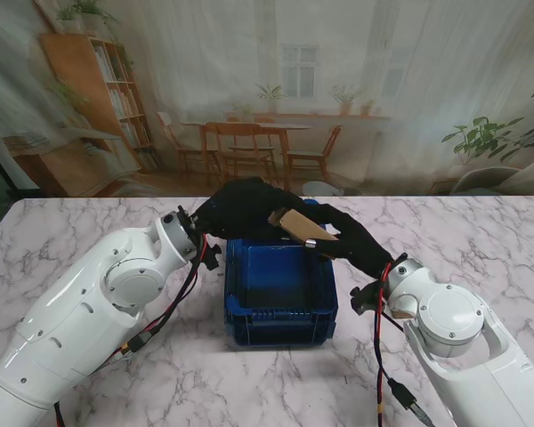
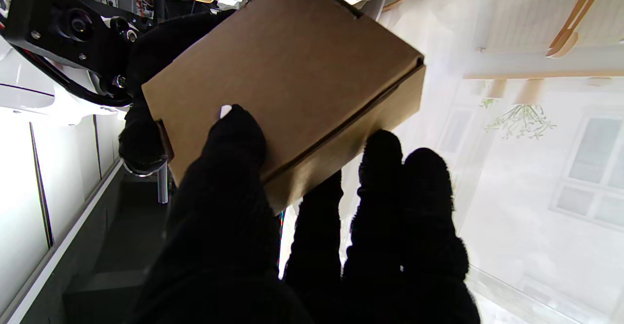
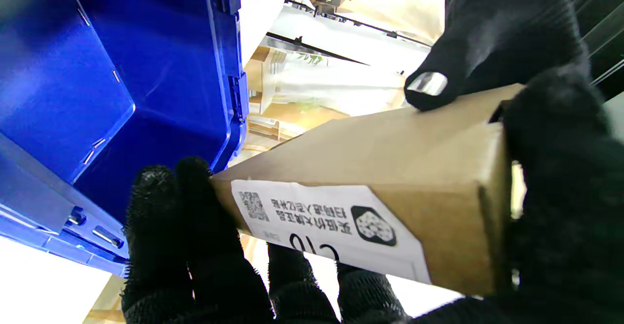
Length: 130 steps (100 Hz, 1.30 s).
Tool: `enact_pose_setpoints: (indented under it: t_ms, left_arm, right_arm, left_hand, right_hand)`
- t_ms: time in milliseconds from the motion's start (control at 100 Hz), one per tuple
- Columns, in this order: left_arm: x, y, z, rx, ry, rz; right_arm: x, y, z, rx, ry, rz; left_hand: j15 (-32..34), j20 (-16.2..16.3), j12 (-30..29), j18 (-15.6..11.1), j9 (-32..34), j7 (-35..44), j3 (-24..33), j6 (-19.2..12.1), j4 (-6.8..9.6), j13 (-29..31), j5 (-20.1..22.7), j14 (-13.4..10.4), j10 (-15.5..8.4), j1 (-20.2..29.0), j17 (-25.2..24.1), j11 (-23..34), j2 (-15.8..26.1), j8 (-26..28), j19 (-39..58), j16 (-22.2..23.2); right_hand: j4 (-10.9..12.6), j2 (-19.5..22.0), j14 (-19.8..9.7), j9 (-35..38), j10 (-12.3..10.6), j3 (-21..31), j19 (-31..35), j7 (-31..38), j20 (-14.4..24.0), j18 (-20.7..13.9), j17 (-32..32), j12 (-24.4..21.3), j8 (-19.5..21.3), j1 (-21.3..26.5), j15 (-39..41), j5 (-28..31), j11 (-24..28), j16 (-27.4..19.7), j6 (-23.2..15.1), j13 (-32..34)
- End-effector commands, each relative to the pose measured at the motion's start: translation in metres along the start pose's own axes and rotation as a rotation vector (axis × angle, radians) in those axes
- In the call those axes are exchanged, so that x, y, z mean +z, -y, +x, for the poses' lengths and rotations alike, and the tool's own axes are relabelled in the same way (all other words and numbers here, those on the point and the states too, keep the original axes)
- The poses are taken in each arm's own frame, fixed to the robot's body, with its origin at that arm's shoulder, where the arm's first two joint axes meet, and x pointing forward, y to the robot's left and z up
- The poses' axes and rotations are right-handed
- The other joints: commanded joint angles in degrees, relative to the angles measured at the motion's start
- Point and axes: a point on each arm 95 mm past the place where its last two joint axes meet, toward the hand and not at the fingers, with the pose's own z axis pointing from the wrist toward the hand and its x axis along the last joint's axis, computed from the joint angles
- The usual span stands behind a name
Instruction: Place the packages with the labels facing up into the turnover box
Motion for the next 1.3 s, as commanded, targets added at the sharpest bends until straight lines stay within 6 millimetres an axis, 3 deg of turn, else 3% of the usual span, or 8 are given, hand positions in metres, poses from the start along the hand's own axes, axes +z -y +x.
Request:
enact_pose_setpoints:
  t_ms: [0,160,340,490,650,860,1020,1290]
  left_arm:
    - [-0.0008,-0.0081,0.0009,-0.011,0.003,-0.035]
    - [-0.0014,-0.0091,0.0005,-0.021,0.010,-0.043]
    - [-0.0023,-0.0095,0.0010,-0.029,0.015,-0.059]
    - [-0.0028,-0.0098,0.0011,-0.032,0.021,-0.070]
    - [-0.0016,-0.0109,0.0018,-0.043,0.028,-0.072]
    - [-0.0023,-0.0102,0.0014,-0.042,0.034,-0.099]
    - [-0.0030,-0.0094,-0.0013,-0.093,0.055,-0.121]
    - [-0.0026,-0.0096,-0.0060,-0.211,0.100,-0.132]
  right_arm:
    - [0.0008,0.0055,0.0122,-0.007,-0.042,0.004]
    - [-0.0008,0.0063,0.0145,-0.020,-0.052,-0.013]
    - [0.0003,0.0068,0.0156,-0.021,-0.061,-0.044]
    - [0.0014,0.0071,0.0158,-0.028,-0.067,-0.074]
    - [0.0018,0.0080,0.0169,-0.023,-0.078,-0.097]
    - [0.0020,0.0074,0.0162,-0.033,-0.079,-0.130]
    - [0.0027,0.0065,0.0132,-0.039,-0.076,-0.168]
    - [0.0036,0.0051,0.0115,-0.051,-0.073,-0.210]
  left_hand:
    - [-1.6,-0.7,2.5,-3.8,1.8,9.9,5.2,-1.9,1.49,-0.3,2.4,-3.2,-3.9,6.3,-0.9,4.9,8.0,1.6,0.8,-1.5]
    - [-1.8,-0.7,2.3,-3.9,1.6,7.2,4.5,-1.5,1.22,-0.4,2.1,-3.3,-3.9,6.3,-0.9,4.6,8.4,-0.4,0.7,-1.7]
    - [-3.8,-0.8,-0.7,-3.7,-1.4,-4.4,3.4,-0.6,1.33,-1.8,1.0,-2.9,-3.2,3.3,-2.0,4.0,7.5,-6.8,-0.6,-3.3]
    - [-5.5,-0.6,-12.7,-3.5,-9.0,-11.8,3.1,0.3,1.07,-3.1,0.0,-2.7,-2.3,-0.8,-3.0,9.6,8.8,-8.3,-1.8,-5.2]
    - [-4.7,-0.5,-11.8,-3.9,-8.8,-9.8,3.4,0.6,0.96,-2.9,0.6,-3.4,-2.5,0.6,-2.5,9.2,8.0,-6.0,-1.4,-4.7]
    - [-12.0,-2.1,-35.3,-2.4,-23.1,-22.9,-0.2,2.5,0.09,-9.2,-6.8,-2.4,1.6,-13.6,-7.5,0.8,8.5,-16.6,-7.9,-10.6]
    - [-15.8,-2.9,-40.6,-1.1,-27.8,-29.2,-0.6,4.1,-1.22,-12.4,-8.9,-0.3,4.0,-26.9,-9.9,-4.7,6.0,-18.6,-11.9,-15.5]
    - [-21.4,-6.2,-45.2,1.3,-31.9,-35.3,-0.8,5.5,-2.05,-18.2,-12.1,3.1,6.0,-33.3,-12.5,-11.2,5.0,-21.2,-20.3,-24.2]
  right_hand:
    - [2.4,1.7,-15.4,4.8,-3.1,15.4,2.5,7.2,-0.8,-3.0,0.7,4.5,4.2,6.2,13.9,1.9,10.2,1.7,-5.5,5.4]
    - [2.4,2.4,-16.1,6.6,-3.5,20.0,5.1,19.8,-0.3,-3.6,2.9,5.3,9.5,10.0,16.1,4.5,11.6,2.2,-11.1,7.7]
    - [-4.0,0.9,-17.8,8.7,-3.4,19.6,8.4,32.4,-0.7,-5.7,6.1,6.3,5.7,16.3,20.4,6.3,13.6,3.5,-14.9,9.8]
    - [-4.1,-1.3,-19.6,10.9,-3.8,21.3,10.6,36.4,-0.8,-7.0,9.5,7.1,5.8,19.3,23.0,8.9,15.5,4.1,-16.1,12.5]
    - [-3.8,-3.2,-21.2,12.6,-4.1,25.5,12.5,39.4,-1.5,-8.7,12.9,8.2,6.6,20.9,26.4,10.8,17.5,5.1,-16.7,14.4]
    - [-3.8,-4.4,-21.1,14.5,-4.8,27.9,13.3,41.5,-1.9,-9.1,14.9,8.8,7.7,21.5,27.4,12.8,18.8,5.0,-16.9,16.3]
    - [-3.7,-4.8,-21.3,16.1,-5.2,29.4,13.7,42.3,-2.1,-9.3,16.0,9.1,8.0,21.9,27.6,14.5,19.4,4.7,-17.6,17.7]
    - [-3.9,-5.1,-21.5,17.7,-5.7,31.0,13.8,43.0,-2.7,-9.9,17.5,9.2,8.4,22.1,27.8,15.9,19.8,4.4,-17.6,19.3]
